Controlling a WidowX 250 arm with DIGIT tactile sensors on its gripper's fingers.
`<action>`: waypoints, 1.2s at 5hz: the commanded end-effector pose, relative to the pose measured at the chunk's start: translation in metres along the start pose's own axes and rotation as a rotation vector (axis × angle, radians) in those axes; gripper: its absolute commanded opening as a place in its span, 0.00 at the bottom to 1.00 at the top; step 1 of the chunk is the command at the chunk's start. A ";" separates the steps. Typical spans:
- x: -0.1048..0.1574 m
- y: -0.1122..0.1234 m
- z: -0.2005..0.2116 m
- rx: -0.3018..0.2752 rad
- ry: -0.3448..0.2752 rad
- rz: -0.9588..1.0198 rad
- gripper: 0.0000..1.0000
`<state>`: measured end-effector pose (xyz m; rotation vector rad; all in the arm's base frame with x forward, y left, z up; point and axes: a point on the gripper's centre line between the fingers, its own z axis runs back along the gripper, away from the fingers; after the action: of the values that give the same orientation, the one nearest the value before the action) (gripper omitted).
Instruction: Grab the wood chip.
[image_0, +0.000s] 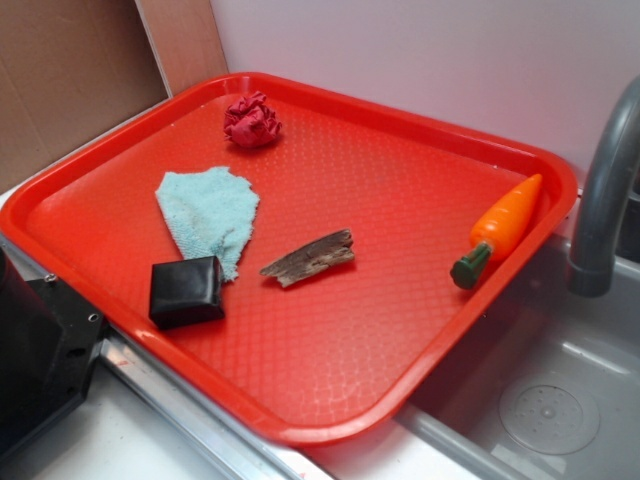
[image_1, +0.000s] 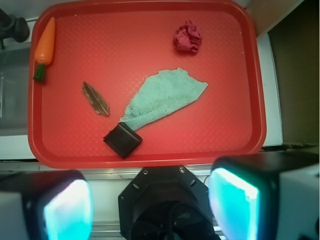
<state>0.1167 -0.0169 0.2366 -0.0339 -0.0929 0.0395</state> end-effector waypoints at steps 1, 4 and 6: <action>0.000 0.000 0.000 0.000 0.000 0.000 1.00; 0.029 -0.017 -0.033 0.044 -0.065 -0.112 1.00; 0.037 -0.057 -0.087 -0.022 -0.080 -0.274 1.00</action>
<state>0.1619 -0.0701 0.1472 -0.0329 -0.1460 -0.2208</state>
